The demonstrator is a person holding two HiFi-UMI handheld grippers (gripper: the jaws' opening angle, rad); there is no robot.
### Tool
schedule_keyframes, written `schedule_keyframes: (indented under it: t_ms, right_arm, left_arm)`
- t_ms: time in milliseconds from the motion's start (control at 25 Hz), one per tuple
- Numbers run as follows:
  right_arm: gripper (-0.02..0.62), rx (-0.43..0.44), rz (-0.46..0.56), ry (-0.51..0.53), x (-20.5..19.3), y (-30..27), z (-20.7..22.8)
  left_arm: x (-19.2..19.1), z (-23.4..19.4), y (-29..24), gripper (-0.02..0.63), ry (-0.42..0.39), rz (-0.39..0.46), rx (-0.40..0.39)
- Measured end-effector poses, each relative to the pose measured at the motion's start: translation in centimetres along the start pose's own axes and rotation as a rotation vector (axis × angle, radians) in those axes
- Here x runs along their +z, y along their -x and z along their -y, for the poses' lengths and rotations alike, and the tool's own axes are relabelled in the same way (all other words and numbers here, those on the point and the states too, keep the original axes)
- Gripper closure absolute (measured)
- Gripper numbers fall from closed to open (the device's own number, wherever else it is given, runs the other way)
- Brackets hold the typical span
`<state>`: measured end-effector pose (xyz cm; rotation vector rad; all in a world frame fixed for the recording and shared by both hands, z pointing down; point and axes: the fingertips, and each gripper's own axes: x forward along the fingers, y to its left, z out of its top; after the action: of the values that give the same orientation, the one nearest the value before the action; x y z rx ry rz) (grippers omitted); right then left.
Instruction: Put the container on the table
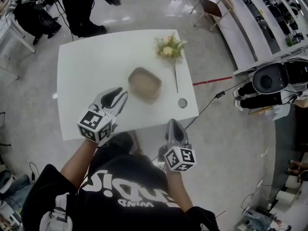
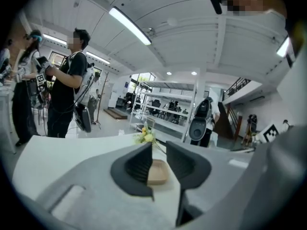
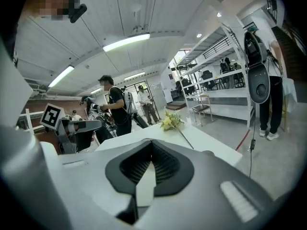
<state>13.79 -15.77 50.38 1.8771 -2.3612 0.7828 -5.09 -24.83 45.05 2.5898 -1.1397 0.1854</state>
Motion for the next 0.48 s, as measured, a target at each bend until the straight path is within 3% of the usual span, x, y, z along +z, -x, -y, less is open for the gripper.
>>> schedule_keyframes:
  t_ms: [240, 480]
  right_arm:
    - [0.595, 0.034, 0.01, -0.006, -1.9, 5.4, 1.8]
    - [0.595, 0.095, 0.01, 0.022, -3.5, 10.6, 2.1]
  left_arm:
    - [-1.2, 5.6, 3.4, 0.599, -0.015, 0.033, 0.044]
    - [-3.1, 10.8, 8.0, 0.604, -0.015, 0.053, 0.093]
